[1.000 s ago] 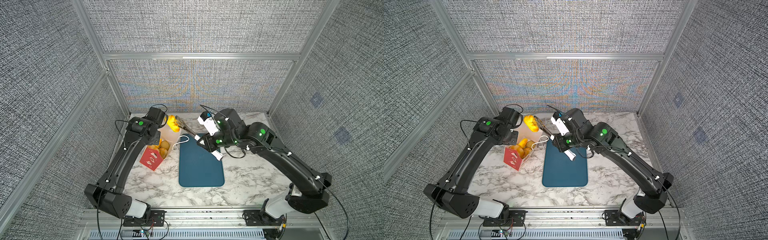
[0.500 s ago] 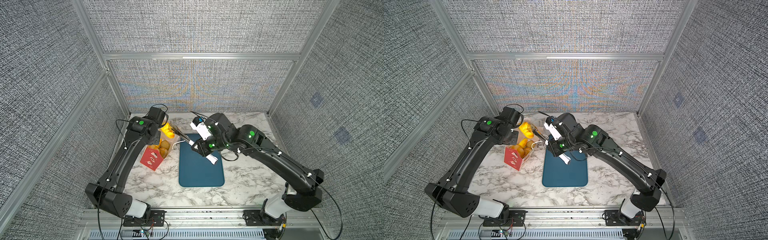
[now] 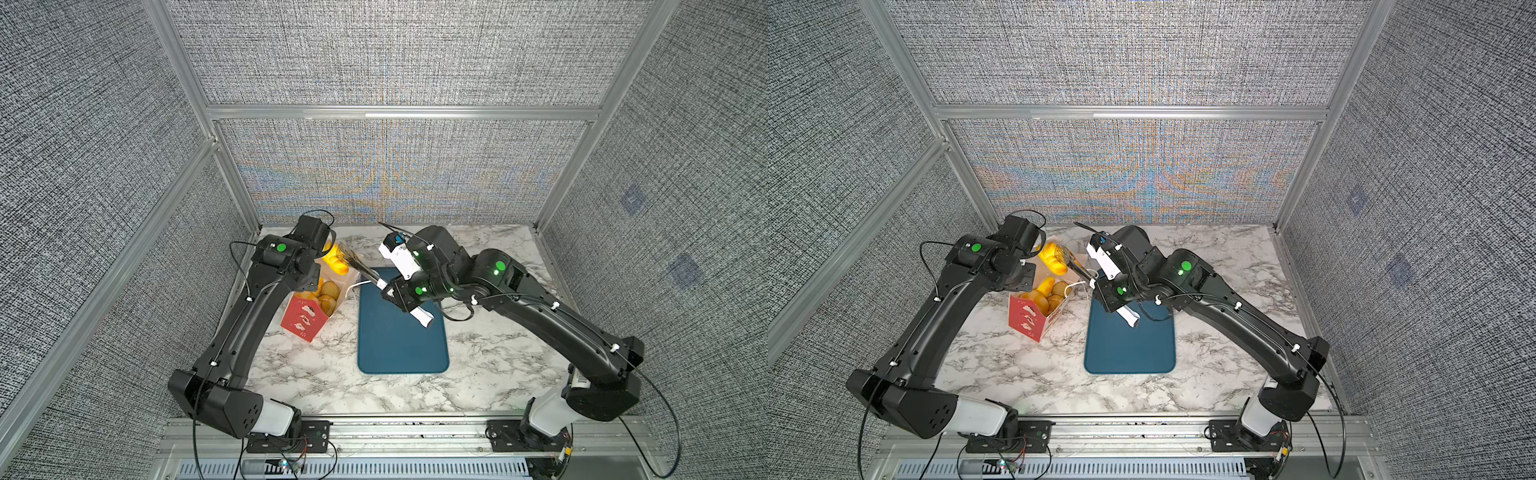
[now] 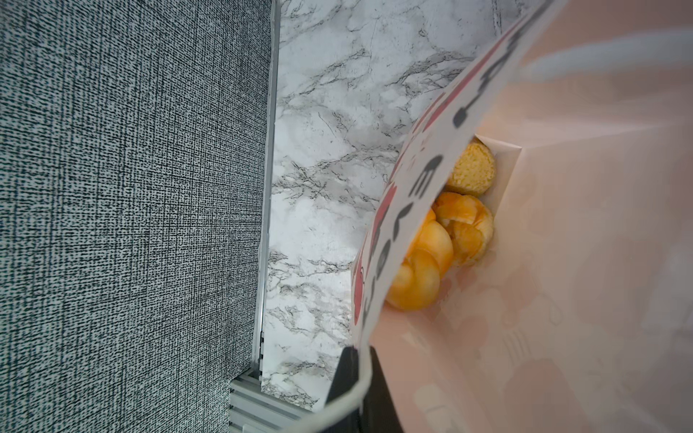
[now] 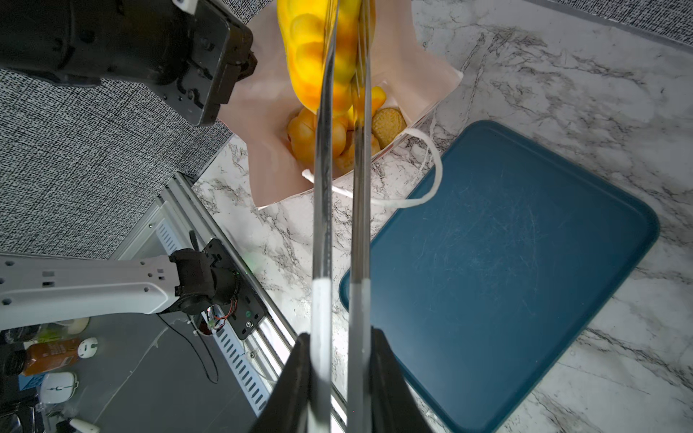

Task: Pack bread into a paper bag
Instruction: Place the fake bread in the paper bag.

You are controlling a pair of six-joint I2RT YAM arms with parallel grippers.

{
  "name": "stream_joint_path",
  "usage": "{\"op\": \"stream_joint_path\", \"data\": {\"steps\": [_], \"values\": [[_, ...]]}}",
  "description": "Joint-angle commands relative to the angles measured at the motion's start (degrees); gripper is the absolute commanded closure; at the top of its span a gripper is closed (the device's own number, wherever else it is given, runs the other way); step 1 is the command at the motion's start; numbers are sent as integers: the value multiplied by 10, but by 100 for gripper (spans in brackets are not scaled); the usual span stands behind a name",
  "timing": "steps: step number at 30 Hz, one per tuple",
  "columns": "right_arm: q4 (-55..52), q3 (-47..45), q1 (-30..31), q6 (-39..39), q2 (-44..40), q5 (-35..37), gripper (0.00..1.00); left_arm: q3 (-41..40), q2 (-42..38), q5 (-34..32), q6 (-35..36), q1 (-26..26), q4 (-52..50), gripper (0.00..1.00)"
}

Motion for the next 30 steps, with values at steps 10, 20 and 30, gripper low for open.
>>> {"op": "stream_joint_path", "data": {"steps": [10,20,30], "values": [[17,4,-5,-11,-1,15,76,1,-7,-13,-5,1,-2,98],[11,11,-8,-16,-2,17,70,10,1,-11,-6,1,-3,98],[9,14,-13,-17,0,22,66,17,7,-9,-4,1,-2,98]]}}
